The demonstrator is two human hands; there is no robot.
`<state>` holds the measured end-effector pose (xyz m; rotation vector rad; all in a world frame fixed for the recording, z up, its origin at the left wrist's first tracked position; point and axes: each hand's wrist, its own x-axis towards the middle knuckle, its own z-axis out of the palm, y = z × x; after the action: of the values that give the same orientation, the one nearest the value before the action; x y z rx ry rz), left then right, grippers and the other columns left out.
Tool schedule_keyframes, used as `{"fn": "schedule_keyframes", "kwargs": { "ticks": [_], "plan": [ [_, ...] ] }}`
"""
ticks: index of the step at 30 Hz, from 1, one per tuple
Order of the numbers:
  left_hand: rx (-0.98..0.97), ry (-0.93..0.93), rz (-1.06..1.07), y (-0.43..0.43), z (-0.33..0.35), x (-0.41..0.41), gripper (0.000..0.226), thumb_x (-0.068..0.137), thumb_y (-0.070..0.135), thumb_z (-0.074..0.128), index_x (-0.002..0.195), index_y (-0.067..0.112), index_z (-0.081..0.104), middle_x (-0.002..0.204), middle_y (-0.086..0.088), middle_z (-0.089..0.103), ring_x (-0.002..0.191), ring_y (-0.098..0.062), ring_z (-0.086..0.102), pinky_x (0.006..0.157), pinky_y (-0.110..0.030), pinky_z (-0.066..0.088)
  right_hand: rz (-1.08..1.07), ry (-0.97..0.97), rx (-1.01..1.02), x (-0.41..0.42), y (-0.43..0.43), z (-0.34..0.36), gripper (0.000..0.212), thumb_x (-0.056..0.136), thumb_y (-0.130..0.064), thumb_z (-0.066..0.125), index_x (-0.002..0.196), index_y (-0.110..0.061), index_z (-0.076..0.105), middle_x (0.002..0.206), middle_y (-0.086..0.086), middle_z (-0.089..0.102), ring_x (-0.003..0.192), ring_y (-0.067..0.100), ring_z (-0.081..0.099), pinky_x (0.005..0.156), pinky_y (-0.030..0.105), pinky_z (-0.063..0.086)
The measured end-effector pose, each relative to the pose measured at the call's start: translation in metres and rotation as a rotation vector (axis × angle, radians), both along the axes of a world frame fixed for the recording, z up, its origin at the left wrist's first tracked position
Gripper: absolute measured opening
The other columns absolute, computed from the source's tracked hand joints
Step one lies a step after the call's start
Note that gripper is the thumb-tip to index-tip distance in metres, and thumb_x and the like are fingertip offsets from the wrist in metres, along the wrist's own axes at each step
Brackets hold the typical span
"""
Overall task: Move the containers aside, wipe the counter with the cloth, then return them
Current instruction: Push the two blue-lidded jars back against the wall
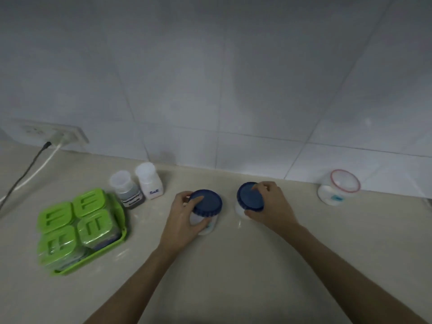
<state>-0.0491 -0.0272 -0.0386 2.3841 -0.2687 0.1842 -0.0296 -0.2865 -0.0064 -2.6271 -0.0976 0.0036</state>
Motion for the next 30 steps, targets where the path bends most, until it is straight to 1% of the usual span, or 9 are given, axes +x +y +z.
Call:
{"fn": "schedule_keyframes", "kwargs": {
  "ticks": [3, 8, 12, 16, 20, 23, 25, 27, 30],
  "plan": [
    [-0.044, 0.019, -0.093, -0.068, -0.001, 0.014, 0.059, 0.074, 0.025, 0.081, 0.126, 0.011, 0.059, 0.131, -0.010, 0.044, 0.117, -0.020, 0.048, 0.096, -0.021, 0.038, -0.102, 0.031, -0.120, -0.006, -0.066, 0.011, 0.061, 0.065, -0.044, 0.078, 0.116, -0.022, 0.052, 0.127, 0.003, 0.045, 0.112, 0.025, 0.049, 0.084, 0.040, 0.053],
    [-0.080, 0.046, -0.189, -0.159, 0.002, 0.030, 0.059, 0.078, 0.020, 0.077, 0.131, 0.009, 0.054, 0.136, -0.010, 0.040, 0.122, -0.020, 0.047, 0.097, -0.018, 0.037, -0.150, 0.024, -0.270, -0.003, -0.136, 0.020, 0.067, 0.068, -0.045, 0.078, 0.122, -0.015, 0.053, 0.126, 0.009, 0.053, 0.111, 0.030, 0.054, 0.084, 0.040, 0.050],
    [-0.180, 0.077, -0.122, -0.206, -0.004, 0.034, 0.056, 0.077, 0.017, 0.078, 0.125, 0.011, 0.051, 0.127, 0.009, 0.037, 0.113, -0.011, 0.045, 0.089, -0.007, 0.038, -0.040, -0.089, -0.383, 0.005, -0.162, 0.012, 0.053, 0.072, -0.032, 0.077, 0.113, -0.003, 0.059, 0.125, 0.016, 0.060, 0.110, 0.036, 0.057, 0.091, 0.043, 0.048],
    [-0.094, -0.008, -0.141, -0.230, -0.013, 0.040, 0.051, 0.074, 0.018, 0.080, 0.117, 0.012, 0.053, 0.129, -0.005, 0.035, 0.108, -0.008, 0.039, 0.090, -0.017, 0.039, 0.042, -0.150, -0.417, 0.015, -0.175, -0.002, 0.048, 0.064, -0.016, 0.081, 0.105, -0.001, 0.062, 0.118, 0.017, 0.064, 0.104, 0.037, 0.062, 0.084, 0.041, 0.052],
    [-0.073, -0.030, -0.158, -0.248, -0.013, 0.060, 0.053, 0.072, 0.013, 0.081, 0.116, 0.012, 0.052, 0.129, -0.010, 0.038, 0.110, -0.019, 0.047, 0.089, -0.020, 0.043, 0.032, -0.162, -0.435, 0.027, -0.181, -0.006, 0.049, 0.066, -0.015, 0.081, 0.108, -0.001, 0.060, 0.120, 0.017, 0.063, 0.107, 0.038, 0.060, 0.087, 0.042, 0.050],
    [-0.128, 0.034, -0.142, -0.258, -0.012, 0.078, 0.055, 0.076, 0.017, 0.077, 0.120, 0.020, 0.044, 0.131, -0.010, 0.039, 0.113, -0.032, 0.050, 0.093, -0.038, 0.051, 0.013, -0.164, -0.426, 0.035, -0.187, -0.007, 0.050, 0.068, -0.017, 0.079, 0.111, -0.001, 0.059, 0.122, 0.016, 0.062, 0.110, 0.037, 0.058, 0.088, 0.042, 0.049],
    [-0.138, 0.047, -0.118, -0.262, -0.013, 0.087, 0.055, 0.077, 0.017, 0.076, 0.118, 0.025, 0.040, 0.131, -0.012, 0.039, 0.113, -0.035, 0.051, 0.093, -0.046, 0.052, 0.027, -0.179, -0.433, 0.037, -0.192, -0.007, 0.052, 0.065, -0.019, 0.082, 0.108, -0.001, 0.060, 0.117, 0.016, 0.064, 0.105, 0.037, 0.061, 0.085, 0.041, 0.051],
    [-0.146, 0.055, -0.108, -0.265, -0.015, 0.093, 0.056, 0.076, 0.015, 0.077, 0.118, 0.024, 0.041, 0.131, -0.012, 0.039, 0.113, -0.035, 0.051, 0.093, -0.046, 0.052, 0.030, -0.177, -0.438, 0.037, -0.194, -0.009, 0.053, 0.062, -0.019, 0.084, 0.106, 0.000, 0.061, 0.115, 0.017, 0.065, 0.102, 0.037, 0.062, 0.083, 0.040, 0.052],
    [-0.054, 0.025, -0.126, -0.264, -0.017, 0.095, 0.056, 0.077, 0.010, 0.075, 0.126, 0.012, 0.047, 0.134, -0.015, 0.036, 0.117, -0.030, 0.049, 0.097, -0.037, 0.051, -0.007, -0.134, -0.424, 0.036, -0.189, -0.008, 0.050, 0.067, -0.017, 0.080, 0.109, 0.000, 0.057, 0.120, 0.017, 0.061, 0.109, 0.037, 0.058, 0.089, 0.041, 0.048]
  ]
}}
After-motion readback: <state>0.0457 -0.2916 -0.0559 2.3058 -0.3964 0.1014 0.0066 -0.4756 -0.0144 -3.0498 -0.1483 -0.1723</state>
